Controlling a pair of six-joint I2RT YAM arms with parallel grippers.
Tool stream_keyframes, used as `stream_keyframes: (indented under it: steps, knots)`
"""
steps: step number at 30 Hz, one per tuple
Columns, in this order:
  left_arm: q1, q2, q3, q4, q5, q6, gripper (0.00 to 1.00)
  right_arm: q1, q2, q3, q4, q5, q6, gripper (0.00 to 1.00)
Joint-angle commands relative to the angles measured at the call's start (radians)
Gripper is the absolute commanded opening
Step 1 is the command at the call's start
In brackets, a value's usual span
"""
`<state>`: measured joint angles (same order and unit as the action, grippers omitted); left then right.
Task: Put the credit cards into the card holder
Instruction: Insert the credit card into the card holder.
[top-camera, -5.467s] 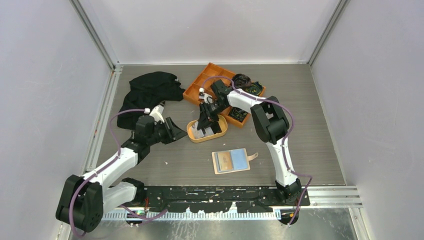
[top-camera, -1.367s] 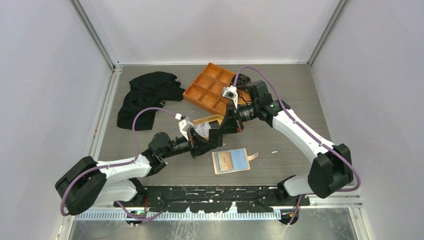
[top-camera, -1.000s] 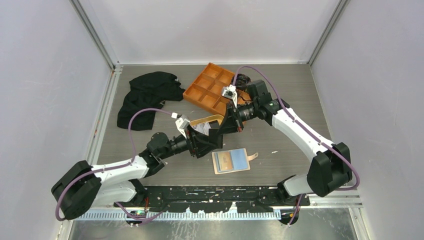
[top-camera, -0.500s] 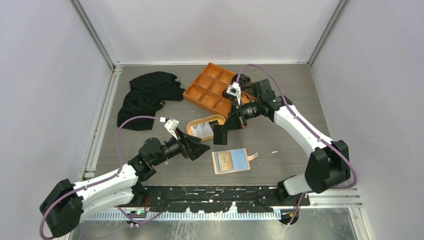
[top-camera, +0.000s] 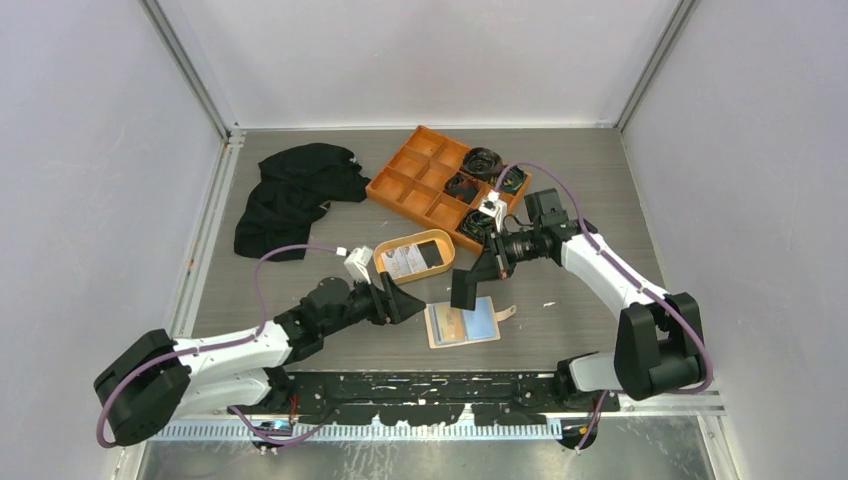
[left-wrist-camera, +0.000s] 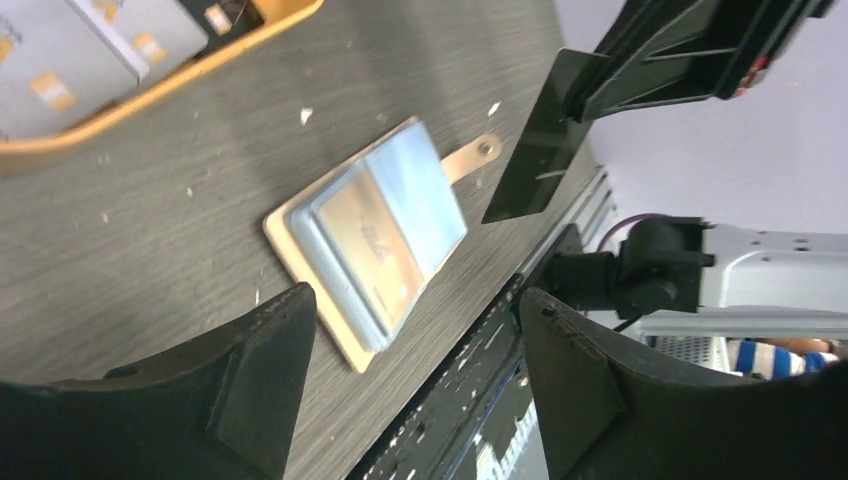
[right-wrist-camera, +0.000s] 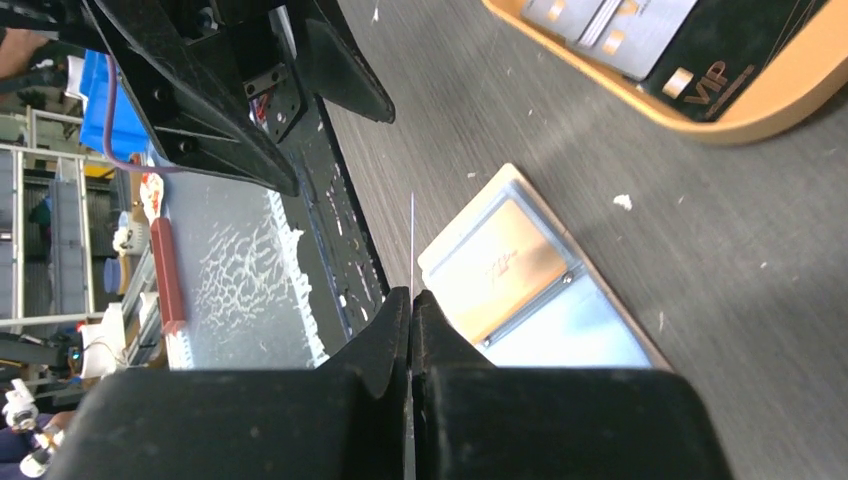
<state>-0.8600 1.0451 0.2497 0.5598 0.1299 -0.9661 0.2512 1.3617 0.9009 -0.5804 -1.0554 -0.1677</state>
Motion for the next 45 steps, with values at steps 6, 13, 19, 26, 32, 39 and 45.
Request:
stream_keyframes:
  steps: [6,13,19,26,32,39,45]
  knots:
    - [-0.125,-0.017,0.059,-0.221,-0.270,-0.012,0.66,-0.027,-0.026,-0.087,0.153,-0.020,0.075,0.01]
    - [-0.191,0.067,0.081,-0.152,-0.322,-0.019,0.66,-0.108,0.054,-0.094,0.027,-0.096,0.052,0.01]
    - [-0.236,0.122,0.096,-0.138,-0.367,-0.036,0.65,-0.135,0.085,-0.079,0.072,-0.082,0.160,0.01]
    - [-0.322,0.156,0.194,-0.371,-0.519,-0.092,0.65,-0.136,0.018,-0.160,0.274,0.091,0.388,0.01]
    - [-0.350,0.160,0.250,-0.457,-0.568,-0.091,0.66,-0.133,-0.072,-0.220,0.395,0.139,0.515,0.01]
    - [-0.350,0.133,0.178,-0.375,-0.547,-0.206,0.66,-0.133,-0.164,-0.271,0.472,0.178,0.621,0.02]
    - [-0.352,0.131,0.281,-0.553,-0.532,-0.197,0.66,-0.133,-0.129,-0.239,0.412,0.137,0.552,0.01]
